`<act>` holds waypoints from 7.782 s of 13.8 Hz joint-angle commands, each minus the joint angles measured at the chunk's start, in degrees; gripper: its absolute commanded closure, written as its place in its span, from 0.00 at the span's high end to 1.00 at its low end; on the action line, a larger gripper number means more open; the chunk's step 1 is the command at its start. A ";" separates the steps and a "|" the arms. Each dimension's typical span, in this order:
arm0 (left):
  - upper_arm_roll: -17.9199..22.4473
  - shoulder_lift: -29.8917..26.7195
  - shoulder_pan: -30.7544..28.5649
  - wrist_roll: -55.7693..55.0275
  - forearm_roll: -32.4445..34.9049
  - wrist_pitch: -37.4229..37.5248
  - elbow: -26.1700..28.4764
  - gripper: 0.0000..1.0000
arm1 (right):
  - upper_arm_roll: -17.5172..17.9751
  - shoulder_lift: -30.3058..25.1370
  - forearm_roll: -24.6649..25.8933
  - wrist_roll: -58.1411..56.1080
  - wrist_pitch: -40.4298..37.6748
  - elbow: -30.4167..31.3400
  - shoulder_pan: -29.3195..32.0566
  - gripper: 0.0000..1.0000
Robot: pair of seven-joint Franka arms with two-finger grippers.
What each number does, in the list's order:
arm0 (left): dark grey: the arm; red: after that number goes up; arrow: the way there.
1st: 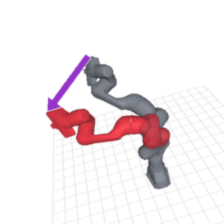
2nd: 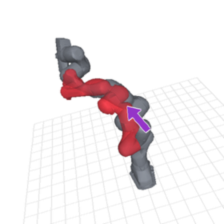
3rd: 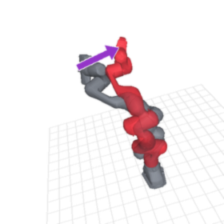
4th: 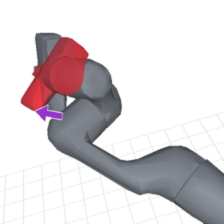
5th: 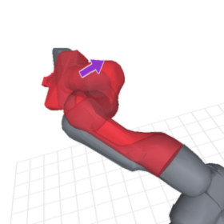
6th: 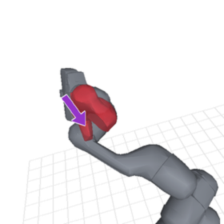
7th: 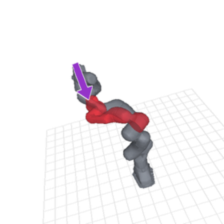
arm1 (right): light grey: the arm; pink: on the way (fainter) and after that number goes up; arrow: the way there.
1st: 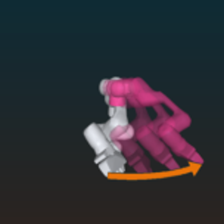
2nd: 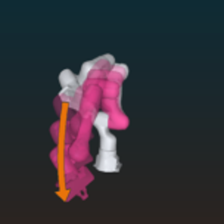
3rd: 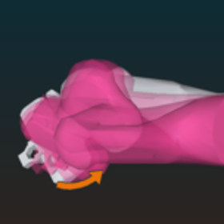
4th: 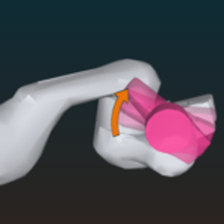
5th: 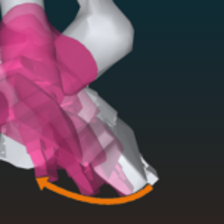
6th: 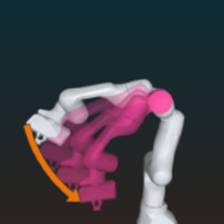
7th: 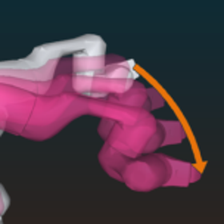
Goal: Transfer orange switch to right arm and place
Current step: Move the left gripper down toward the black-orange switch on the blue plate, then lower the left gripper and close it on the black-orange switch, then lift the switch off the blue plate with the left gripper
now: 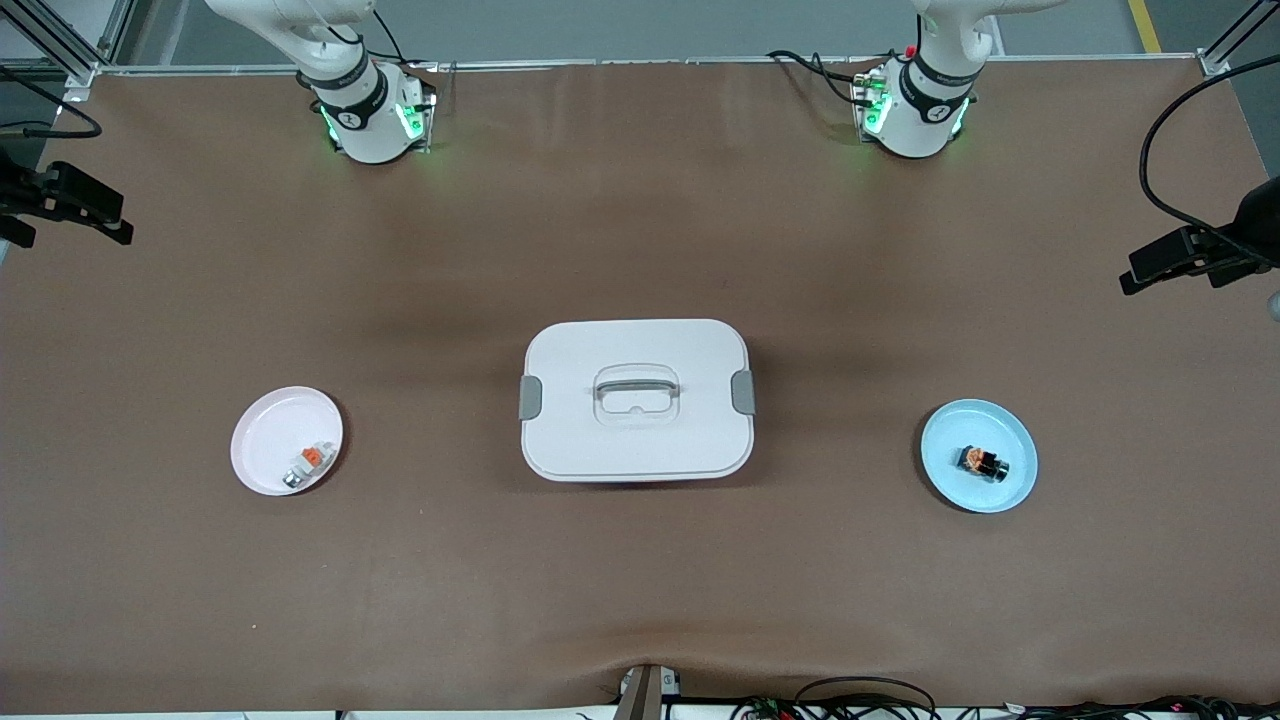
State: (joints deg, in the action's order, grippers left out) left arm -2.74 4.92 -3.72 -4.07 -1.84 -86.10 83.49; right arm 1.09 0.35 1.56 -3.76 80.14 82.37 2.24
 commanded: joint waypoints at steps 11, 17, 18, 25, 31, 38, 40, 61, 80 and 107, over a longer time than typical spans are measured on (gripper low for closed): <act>-0.16 3.07 0.73 0.74 0.61 -0.65 -0.08 1.00 | -0.39 -0.52 -2.26 2.53 3.97 -0.11 -0.04 1.00; -0.43 12.73 5.21 3.01 3.51 -5.64 0.01 1.00 | -0.47 -0.52 -3.93 2.44 3.45 -0.11 1.81 1.00; -0.43 13.35 5.13 3.28 3.51 -6.79 0.09 1.00 | -0.47 -0.52 -3.93 2.44 3.27 -0.11 1.81 1.00; -0.43 15.20 2.06 15.57 3.51 -16.62 4.47 1.00 | -0.30 -0.52 -3.06 2.00 3.27 -0.02 1.45 1.00; -0.34 16.43 -0.23 19.01 3.51 -34.81 14.94 1.00 | -0.21 -0.52 -2.97 2.00 3.62 -0.11 1.45 1.00; -0.34 24.77 -0.59 25.66 3.60 -42.13 13.73 1.00 | -0.21 -0.52 -3.05 2.00 3.62 -0.11 1.45 1.00; -0.25 27.41 -0.76 28.33 2.73 -42.48 11.79 1.00 | -0.21 -0.52 -3.06 2.00 3.71 -0.11 1.45 1.00; -0.16 36.64 -0.76 27.89 -1.50 -47.40 10.03 1.00 | -0.30 -0.52 -3.06 2.09 3.62 -0.11 1.80 1.00; -0.16 36.83 0.21 23.23 -1.32 -48.72 11.17 0.12 | -0.39 -0.44 -3.06 2.09 3.71 -0.11 1.89 1.00; 0.01 2.11 -6.74 -30.06 -31.71 -9.00 3.26 0.12 | -0.30 0.00 -0.06 1.65 6.17 -0.64 2.16 1.00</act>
State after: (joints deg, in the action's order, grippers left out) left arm -2.75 8.15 -10.18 -25.34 -30.12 -95.96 87.12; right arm 0.27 0.38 0.48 -1.94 86.05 82.15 3.96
